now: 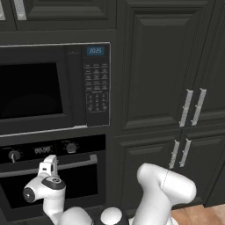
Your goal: Take the fish from the oven and place it on the plate on the counter.
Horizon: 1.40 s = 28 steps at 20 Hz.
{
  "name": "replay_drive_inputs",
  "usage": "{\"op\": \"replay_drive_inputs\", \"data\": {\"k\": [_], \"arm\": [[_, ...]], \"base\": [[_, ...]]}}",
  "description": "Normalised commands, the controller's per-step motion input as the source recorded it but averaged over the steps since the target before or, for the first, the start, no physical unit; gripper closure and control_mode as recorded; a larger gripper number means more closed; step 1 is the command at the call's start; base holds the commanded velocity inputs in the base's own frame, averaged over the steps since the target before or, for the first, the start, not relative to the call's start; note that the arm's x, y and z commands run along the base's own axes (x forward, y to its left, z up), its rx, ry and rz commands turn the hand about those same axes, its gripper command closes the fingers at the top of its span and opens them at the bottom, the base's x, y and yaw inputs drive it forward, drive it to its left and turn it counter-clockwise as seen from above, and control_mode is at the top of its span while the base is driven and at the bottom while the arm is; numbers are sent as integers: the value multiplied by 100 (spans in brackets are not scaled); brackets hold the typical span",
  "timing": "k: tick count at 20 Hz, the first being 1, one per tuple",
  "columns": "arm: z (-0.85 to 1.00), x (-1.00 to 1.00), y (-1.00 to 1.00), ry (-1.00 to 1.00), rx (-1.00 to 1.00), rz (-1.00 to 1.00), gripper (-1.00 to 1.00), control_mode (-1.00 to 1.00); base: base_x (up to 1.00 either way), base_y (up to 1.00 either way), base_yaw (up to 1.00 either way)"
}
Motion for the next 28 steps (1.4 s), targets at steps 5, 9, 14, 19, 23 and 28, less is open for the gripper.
{"op": "replay_drive_inputs", "data": {"k": [5,9,14,19,23,28], "arm": [[0,16,0,0,0,5,-100,-100],[0,1,0,0,0,1,-100,-100],[0,0,0,0,0,0,100,-100],[0,0,0,0,0,0,100,-100],[-19,-21,0,0,0,0,100,-100],[-61,-87,0,0,0,0,100,-100]], "base": [[0,0,0],[0,0,0],[0,0,0],[0,0,0],[0,0,0],[0,0,0]]}}
